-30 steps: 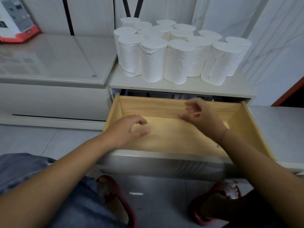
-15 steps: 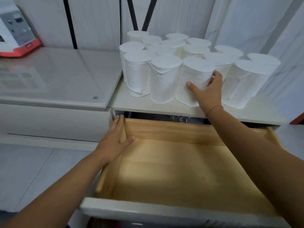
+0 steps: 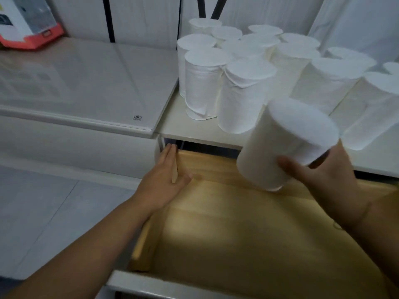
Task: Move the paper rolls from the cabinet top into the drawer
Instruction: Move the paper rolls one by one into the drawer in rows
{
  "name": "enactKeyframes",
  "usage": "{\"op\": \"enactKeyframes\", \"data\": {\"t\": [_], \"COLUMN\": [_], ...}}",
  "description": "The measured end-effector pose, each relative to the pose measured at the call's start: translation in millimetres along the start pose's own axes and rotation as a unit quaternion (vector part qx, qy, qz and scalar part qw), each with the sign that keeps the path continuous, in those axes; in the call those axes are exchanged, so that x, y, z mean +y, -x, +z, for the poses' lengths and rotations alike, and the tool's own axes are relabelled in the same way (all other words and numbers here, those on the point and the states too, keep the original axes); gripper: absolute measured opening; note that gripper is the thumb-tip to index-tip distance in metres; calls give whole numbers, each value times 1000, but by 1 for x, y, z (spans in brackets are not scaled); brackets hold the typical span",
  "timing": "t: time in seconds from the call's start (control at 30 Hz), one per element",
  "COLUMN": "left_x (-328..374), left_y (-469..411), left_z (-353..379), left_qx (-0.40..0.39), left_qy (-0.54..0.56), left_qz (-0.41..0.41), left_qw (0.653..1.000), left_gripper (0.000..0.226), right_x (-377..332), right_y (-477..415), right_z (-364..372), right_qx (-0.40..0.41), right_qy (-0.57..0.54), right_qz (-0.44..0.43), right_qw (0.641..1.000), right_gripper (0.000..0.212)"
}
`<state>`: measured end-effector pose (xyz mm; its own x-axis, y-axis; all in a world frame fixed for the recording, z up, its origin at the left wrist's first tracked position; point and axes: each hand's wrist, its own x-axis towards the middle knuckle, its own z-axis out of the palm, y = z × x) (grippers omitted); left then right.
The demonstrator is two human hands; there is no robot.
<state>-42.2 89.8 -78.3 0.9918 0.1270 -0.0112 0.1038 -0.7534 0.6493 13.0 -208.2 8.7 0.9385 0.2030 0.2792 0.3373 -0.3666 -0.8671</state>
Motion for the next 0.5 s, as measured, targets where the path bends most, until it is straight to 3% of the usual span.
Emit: {"op": "enactKeyframes", "data": {"t": [0.1,0.17,0.27,0.5], "left_x": [2,4,5,3], "left_y": [-1,-1,1,0], "left_z": [-1,-2,-4,-3], "left_qx": [8,3,-14,-16], "left_qy": [6,9,15,13], "left_qz": [-6,-11,-22,-22], "left_qw": [1000,1000,1000,1000], "left_gripper": [85,85,86,90], "right_x": [18,37,62,63], "right_y": [22,27,29,26], "right_z": [26,47,66,78], "right_qx": [-133,-177,-211,-259], "right_qy": [35,27,13,-28], "right_qz": [26,61,83,129], "right_qw": [990,982,974,957], "right_gripper": [96,89,79,85]}}
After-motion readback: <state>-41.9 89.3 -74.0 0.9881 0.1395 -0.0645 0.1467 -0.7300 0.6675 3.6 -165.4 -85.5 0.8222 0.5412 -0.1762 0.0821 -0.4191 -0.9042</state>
